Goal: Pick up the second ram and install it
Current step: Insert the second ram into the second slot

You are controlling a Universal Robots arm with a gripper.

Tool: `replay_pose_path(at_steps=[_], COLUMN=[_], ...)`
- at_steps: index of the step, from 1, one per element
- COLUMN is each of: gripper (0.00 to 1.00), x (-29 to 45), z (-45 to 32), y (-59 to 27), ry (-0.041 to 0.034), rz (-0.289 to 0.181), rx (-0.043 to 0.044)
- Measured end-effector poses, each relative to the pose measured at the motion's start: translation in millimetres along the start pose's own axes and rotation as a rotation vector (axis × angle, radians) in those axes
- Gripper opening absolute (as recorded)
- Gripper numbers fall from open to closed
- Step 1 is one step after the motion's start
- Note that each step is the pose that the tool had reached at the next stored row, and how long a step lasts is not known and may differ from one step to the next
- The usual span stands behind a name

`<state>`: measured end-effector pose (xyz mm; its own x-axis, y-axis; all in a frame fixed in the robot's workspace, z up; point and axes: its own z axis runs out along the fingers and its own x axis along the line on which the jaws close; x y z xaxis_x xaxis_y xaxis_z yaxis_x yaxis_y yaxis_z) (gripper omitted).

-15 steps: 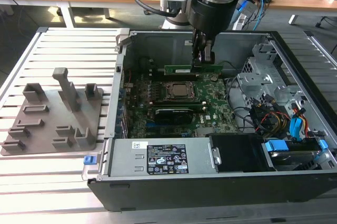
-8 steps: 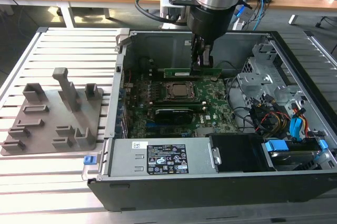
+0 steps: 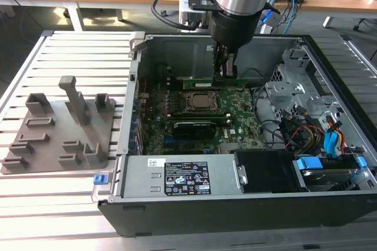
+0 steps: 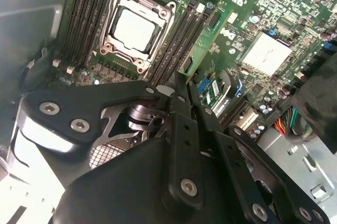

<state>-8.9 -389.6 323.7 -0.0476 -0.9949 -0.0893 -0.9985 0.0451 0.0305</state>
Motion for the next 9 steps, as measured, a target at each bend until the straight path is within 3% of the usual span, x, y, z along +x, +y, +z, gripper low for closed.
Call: replay_pose_path(at_steps=[5, 7, 9], gripper=[0.14, 0.14, 0.14], x=[-12.3, -22.4, -24.6], z=[4.9, 8.2, 10.3], y=[0.4, 0.8, 0.8], ry=[-0.0001, -0.0001, -0.0002], rz=[0.0, 0.0, 0.0], rx=[0.0001, 0.0001, 0.0])
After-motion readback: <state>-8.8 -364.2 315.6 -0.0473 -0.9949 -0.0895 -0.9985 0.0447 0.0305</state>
